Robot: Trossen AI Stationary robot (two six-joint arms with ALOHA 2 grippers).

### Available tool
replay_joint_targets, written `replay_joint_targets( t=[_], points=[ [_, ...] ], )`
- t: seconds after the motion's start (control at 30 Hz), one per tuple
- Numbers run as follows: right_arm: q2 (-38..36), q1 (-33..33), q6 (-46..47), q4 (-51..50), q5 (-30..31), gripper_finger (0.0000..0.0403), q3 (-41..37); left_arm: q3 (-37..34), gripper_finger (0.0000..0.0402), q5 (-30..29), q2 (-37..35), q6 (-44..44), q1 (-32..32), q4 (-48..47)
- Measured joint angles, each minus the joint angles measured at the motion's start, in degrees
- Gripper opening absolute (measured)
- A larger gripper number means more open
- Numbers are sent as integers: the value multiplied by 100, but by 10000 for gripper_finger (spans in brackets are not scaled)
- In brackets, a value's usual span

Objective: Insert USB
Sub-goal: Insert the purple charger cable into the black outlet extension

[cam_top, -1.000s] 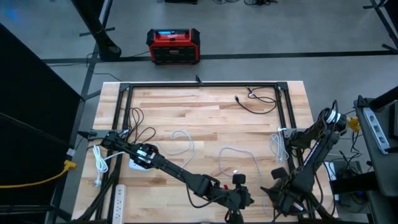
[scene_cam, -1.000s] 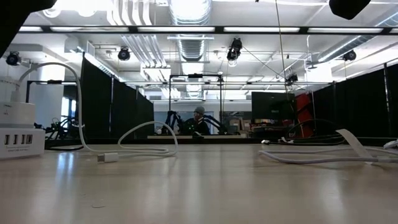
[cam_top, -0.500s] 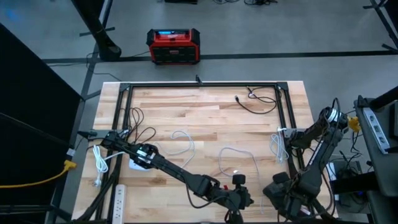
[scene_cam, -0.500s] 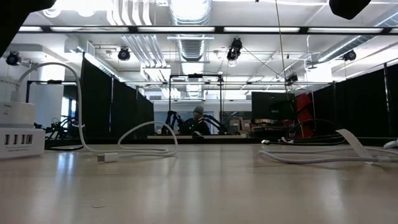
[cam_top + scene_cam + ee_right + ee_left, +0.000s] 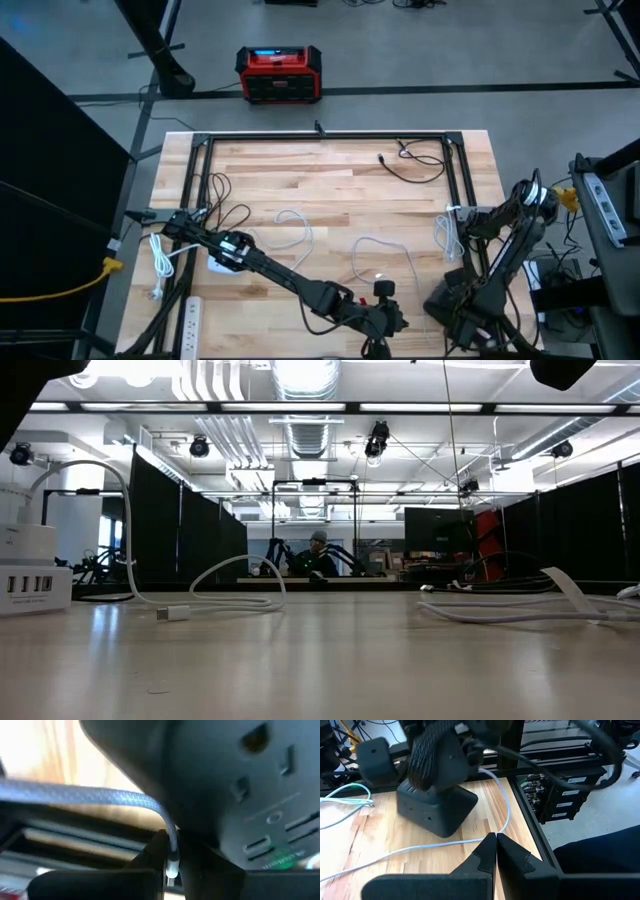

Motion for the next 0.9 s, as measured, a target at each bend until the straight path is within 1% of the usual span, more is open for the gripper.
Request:
replay_joint_targets(
  t=[0.17, 0.33, 0.47, 0.53, 0.67, 0.73, 0.9],
  points=[
    [47, -16, -169, 12, 683, 17, 88, 0, 0, 0, 1, -23, 13, 40],
    [-39, 20, -202, 26, 1053, 17, 359, 0, 0, 1, 2, -24, 57, 155],
    [-169, 124, -35, 21, 1526, 17, 601, 0, 0, 2, 4, -24, 131, 273],
    [-236, 194, 259, -48, 1895, 17, 681, -7, 0, 2, 4, -3, 176, 376],
    [-439, 327, 1347, -314, 2609, 17, 676, -146, 0, 2, 5, 191, 263, 524],
    [-570, 403, 1840, -411, 3016, 17, 666, -289, 0, 45, 40, 201, 321, 762],
    [-927, 594, 3111, -543, 4522, 17, 634, -750, 0, 194, 55, 289, 427, 1463]
  ],
)
